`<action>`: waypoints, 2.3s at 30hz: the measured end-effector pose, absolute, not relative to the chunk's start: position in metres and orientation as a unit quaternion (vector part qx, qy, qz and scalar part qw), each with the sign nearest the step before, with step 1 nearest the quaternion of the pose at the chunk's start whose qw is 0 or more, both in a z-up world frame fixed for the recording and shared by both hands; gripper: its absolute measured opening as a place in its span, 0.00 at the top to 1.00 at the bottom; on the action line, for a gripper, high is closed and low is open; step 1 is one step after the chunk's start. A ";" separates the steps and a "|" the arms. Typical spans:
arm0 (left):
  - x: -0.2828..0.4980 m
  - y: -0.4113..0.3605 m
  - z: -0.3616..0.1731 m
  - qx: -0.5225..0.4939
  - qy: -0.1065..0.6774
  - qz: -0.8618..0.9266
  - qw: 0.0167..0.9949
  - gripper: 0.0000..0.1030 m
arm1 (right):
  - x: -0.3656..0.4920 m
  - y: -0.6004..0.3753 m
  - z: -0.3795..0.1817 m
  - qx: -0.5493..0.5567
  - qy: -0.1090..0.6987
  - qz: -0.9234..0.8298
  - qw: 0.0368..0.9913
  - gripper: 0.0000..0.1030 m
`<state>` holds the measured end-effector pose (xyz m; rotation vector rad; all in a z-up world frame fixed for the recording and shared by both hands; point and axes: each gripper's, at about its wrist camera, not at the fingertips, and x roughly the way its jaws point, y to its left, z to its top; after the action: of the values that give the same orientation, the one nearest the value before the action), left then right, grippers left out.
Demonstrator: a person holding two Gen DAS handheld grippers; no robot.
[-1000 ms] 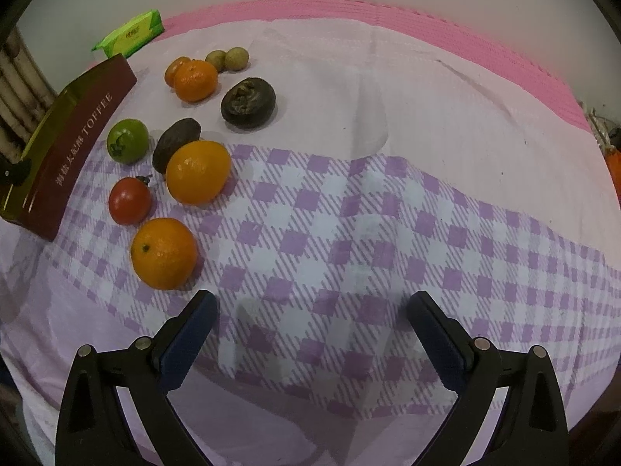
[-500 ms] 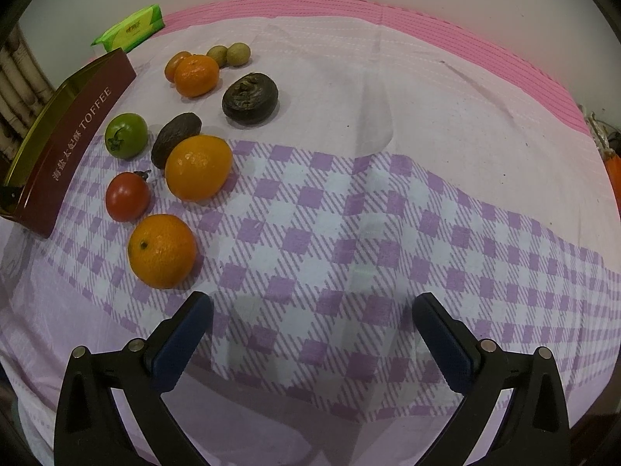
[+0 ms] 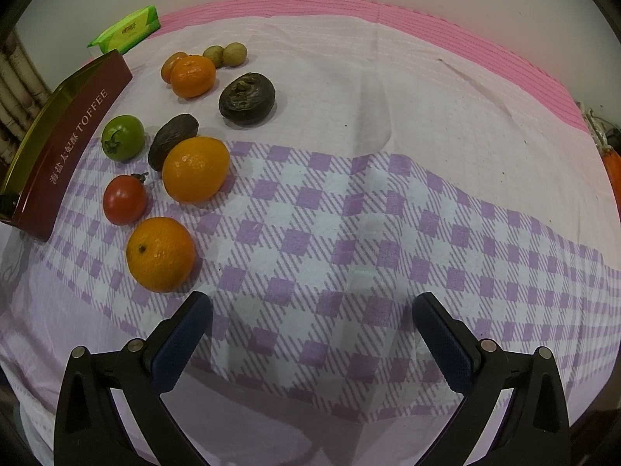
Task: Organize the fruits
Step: 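Carry the dark brown fruit into the gold tray and open the left gripper, then grasp the large orange with the right gripper, then carry the orange into the gold tray beside the brown fruit and release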
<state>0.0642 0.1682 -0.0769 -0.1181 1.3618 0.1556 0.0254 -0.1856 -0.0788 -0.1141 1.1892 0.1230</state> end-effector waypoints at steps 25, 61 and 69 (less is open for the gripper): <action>0.021 0.187 -0.005 -0.122 0.494 0.116 0.853 0.28 | 0.021 -0.179 -0.064 -0.055 0.548 0.076 0.831 0.01; 0.001 0.238 -0.005 -0.172 0.489 0.217 0.827 0.13 | 0.029 -0.113 -0.064 -0.095 0.548 0.156 0.817 0.61; 0.000 0.245 -0.008 -0.190 0.488 0.224 0.822 0.08 | 0.031 -0.106 -0.042 -0.096 0.530 0.172 0.824 0.62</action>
<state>0.0003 0.2454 -0.0082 -0.4043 1.0389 0.4770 0.0313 -0.1057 -0.0416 -0.2045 1.1276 0.3665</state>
